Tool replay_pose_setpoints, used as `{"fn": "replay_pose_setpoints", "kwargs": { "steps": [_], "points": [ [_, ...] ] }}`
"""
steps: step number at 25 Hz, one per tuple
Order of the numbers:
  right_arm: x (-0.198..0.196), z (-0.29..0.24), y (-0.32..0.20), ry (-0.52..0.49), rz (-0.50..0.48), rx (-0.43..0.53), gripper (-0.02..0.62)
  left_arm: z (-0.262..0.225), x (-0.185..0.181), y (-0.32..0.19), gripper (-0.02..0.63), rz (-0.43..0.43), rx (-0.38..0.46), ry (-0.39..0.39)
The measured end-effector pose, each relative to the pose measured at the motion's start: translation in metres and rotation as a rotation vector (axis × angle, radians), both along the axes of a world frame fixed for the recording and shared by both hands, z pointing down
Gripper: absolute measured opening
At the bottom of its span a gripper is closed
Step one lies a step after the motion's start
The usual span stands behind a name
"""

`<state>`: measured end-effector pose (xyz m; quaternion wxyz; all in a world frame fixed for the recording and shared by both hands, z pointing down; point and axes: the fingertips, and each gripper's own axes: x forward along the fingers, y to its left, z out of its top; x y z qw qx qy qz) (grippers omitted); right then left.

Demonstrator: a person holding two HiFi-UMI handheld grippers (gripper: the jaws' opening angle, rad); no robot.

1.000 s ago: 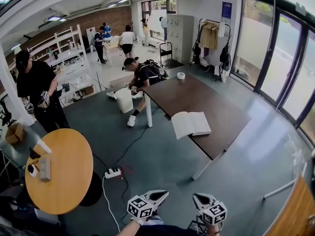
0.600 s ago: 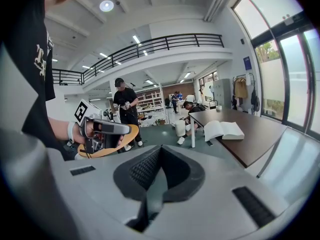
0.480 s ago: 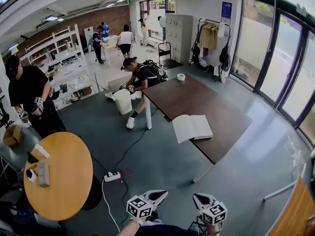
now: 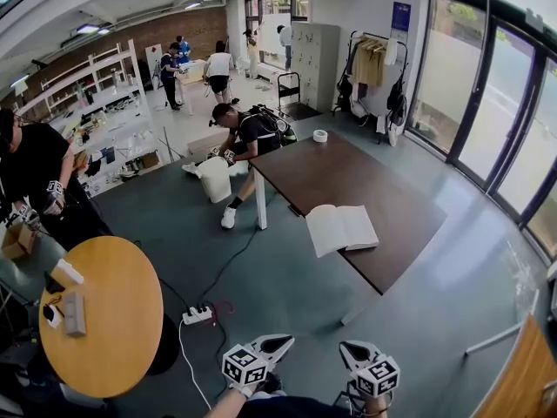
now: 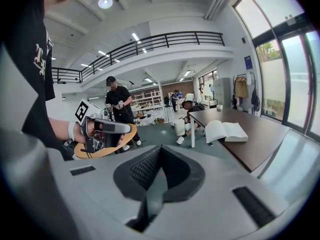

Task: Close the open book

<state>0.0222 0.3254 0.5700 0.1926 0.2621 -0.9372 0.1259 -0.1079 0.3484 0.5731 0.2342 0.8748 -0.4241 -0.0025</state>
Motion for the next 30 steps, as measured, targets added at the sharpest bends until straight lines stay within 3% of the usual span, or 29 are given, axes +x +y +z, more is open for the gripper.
{"fn": "replay_pose_setpoints", "kwargs": {
  "steps": [15,30],
  "points": [
    [-0.036,0.008,-0.009,-0.01,0.009,-0.014,-0.012,0.003,-0.033,-0.016,0.005,0.023,-0.002,-0.014],
    [-0.031,0.032,-0.001,0.0,0.016,-0.061,-0.012,0.027,-0.02,-0.006,0.005,0.044,-0.041,-0.002]
  ]
}}
